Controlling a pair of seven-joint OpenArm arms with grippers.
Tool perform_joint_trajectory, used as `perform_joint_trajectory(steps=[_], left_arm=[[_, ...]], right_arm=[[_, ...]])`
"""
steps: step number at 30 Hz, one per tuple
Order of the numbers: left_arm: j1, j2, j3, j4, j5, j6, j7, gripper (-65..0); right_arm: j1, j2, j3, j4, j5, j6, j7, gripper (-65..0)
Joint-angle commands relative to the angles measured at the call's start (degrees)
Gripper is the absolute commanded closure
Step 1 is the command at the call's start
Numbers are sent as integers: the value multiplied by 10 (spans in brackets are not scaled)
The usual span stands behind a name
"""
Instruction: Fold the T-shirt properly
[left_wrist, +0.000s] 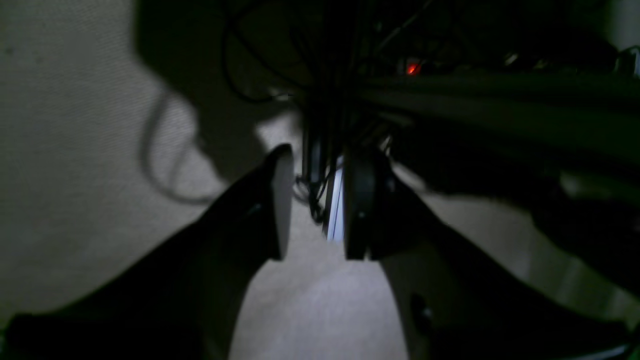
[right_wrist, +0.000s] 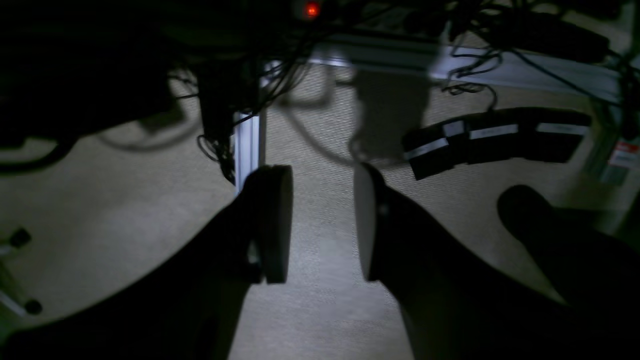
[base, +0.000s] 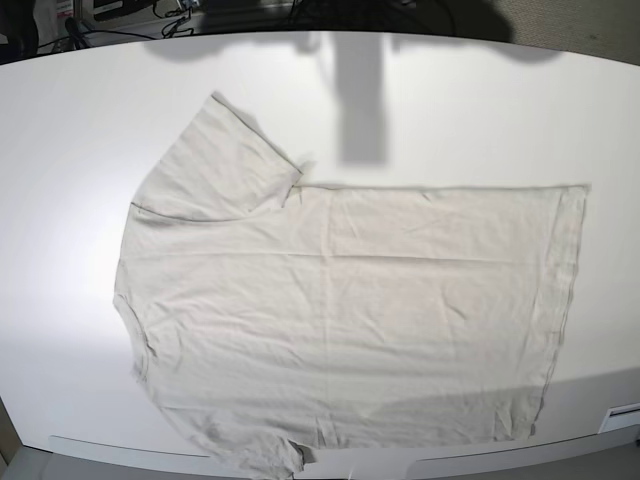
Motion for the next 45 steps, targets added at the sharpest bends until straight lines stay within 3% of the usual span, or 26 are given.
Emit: perform_joint_trajectory(steps=[1,5,12,17,21,27,37,40,45], left_arm=[[21,0,0,21,-10,-18,0,-172],[74,0,0,99,-50,-54,19,-172],[166,-1,0,260,-83,-62,62,-172],[226,-1,0,386,-95,-69,84,-172],[252,-9,0,483,-95,-70,106,-172],[250,-48,0,602,-90,-70,156,-172],[213,-141,0,685,-90,-69,164,-172],[176,-165,0,685,-89,-69,176,-172],[111,-207,0,684,-38,-69,176,-172]], right_arm=[[-18,11,1,19,4,1,3,-216],[-75,32,1,92,15,2,-10,-216],[-191,90,1,243,106,37,-48,-216],[-270,130,2,358,123,66,-63,-216],[-312,165,2,453,123,66,-82,-216],[-316,209,2,566,119,62,-151,-216],[-313,263,50,711,116,-14,-168,-216],[-300,275,69,731,113,-13,-174,-216],[-261,287,72,737,40,-12,-202,-217]])
